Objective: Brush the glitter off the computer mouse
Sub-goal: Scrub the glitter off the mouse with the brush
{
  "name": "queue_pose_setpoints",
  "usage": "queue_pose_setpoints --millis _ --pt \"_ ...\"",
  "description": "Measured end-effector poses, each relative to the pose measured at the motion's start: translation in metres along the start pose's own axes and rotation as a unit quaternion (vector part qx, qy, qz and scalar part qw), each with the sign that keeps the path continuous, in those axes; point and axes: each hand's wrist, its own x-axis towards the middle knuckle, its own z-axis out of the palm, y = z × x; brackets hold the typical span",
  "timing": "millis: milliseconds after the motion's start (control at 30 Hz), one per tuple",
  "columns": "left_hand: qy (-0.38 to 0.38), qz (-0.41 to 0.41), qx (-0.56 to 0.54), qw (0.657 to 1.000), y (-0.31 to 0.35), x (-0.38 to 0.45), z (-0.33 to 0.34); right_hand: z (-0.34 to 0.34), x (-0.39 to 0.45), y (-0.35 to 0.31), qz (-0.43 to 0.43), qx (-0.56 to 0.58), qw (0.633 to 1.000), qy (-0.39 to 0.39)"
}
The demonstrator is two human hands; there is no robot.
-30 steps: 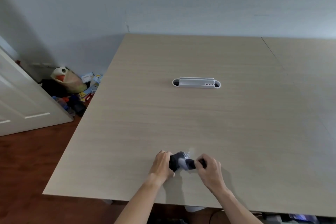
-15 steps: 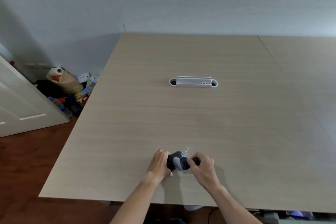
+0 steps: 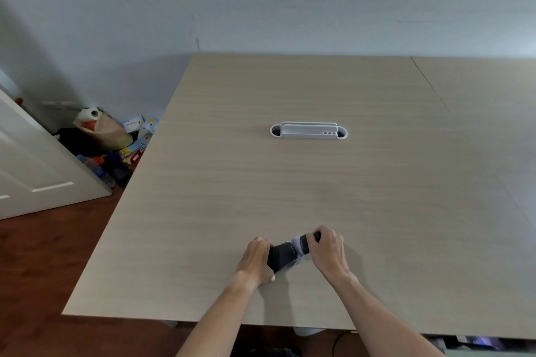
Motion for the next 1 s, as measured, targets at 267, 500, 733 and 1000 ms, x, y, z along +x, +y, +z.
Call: queue_pose_setpoints --millis 267,500,733,1000 --pt "0.006 0.002 -0.012 1.0 -0.002 0.0 0.002 0.006 0.005 -0.017 -0.013 0.054 0.996 -0.072" --pt "0.005 0.004 -0.03 1.0 -0.006 0.0 0.006 0.005 0.006 -0.017 -0.012 0.032 0.999 0.015" --pt "0.026 -0.011 -0.083 0.996 -0.008 -0.001 0.009 0.01 0.005 -0.007 -0.001 0.047 0.998 -0.029" --pt "0.039 -0.024 -0.097 0.994 -0.006 -0.004 0.005 0.005 -0.013 0.007 -0.036 0.129 0.99 -0.031"
